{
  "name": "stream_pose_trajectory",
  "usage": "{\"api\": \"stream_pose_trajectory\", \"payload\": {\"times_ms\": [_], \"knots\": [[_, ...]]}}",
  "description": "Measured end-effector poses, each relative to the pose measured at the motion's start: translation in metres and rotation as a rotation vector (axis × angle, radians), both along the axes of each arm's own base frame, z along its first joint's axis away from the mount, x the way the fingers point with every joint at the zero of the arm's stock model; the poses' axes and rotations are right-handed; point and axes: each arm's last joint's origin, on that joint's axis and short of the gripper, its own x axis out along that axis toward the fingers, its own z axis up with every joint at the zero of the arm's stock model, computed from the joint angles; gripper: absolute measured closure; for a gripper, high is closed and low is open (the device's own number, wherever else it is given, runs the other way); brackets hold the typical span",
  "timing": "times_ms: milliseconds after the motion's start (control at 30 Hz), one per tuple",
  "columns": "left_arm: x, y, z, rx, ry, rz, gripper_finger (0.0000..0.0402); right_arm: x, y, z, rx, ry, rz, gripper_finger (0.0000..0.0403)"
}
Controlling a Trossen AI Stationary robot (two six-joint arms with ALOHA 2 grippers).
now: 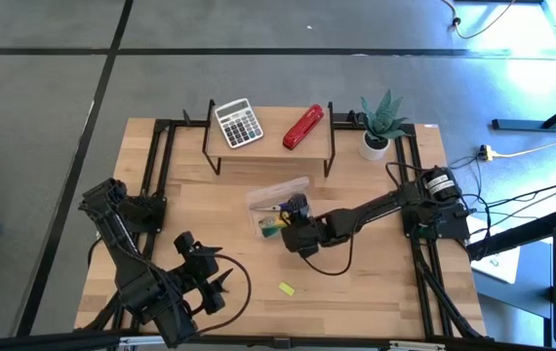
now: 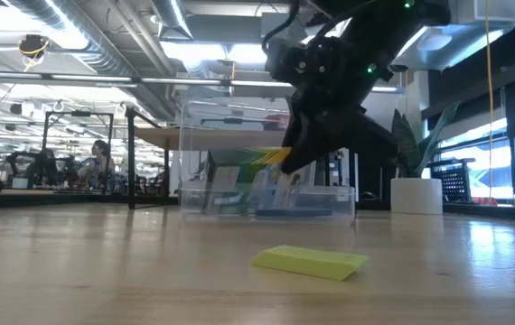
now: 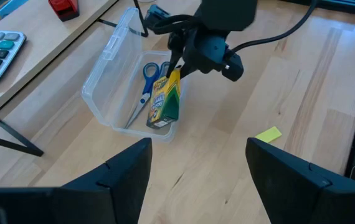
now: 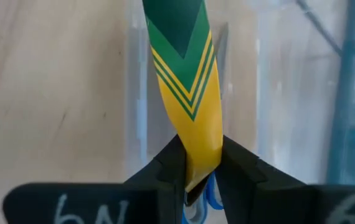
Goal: Pack school essentials
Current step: Put the yellow crayon box into the transparent supply box
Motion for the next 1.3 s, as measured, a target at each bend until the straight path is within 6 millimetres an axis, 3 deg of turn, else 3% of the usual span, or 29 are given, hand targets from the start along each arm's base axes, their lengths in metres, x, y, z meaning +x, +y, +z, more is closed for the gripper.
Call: {"api": "stream_pose_trajectory", "payload": {"times_ms": [133,367,667,1133,1300], "knots": [[0.0,0.0,0.0,0.0,0.0,0.0,0.0148,-0.002,0.006,0.002,-0.092,-0.041,-0.032,0.0328],[0.0,0.0,0.0,0.0,0.0,0.0,0.0148,0.002,0.006,0.004,-0.055,-0.111,-0.078,0.0328],[0.0,0.0,0.0,-0.004,-0.003,0.0,0.0148,0.007,-0.002,-0.01,-0.121,-0.097,-0.123,0.0328],[0.0,-0.001,0.0,-0.012,0.0,0.0,0.0148,0.01,-0.006,-0.013,0.026,-0.071,-0.089,0.0328],[0.001,-0.001,0.0,-0.014,-0.001,-0.001,0.0148,0.01,-0.009,-0.012,-0.036,-0.091,-0.129,0.0328]]}}
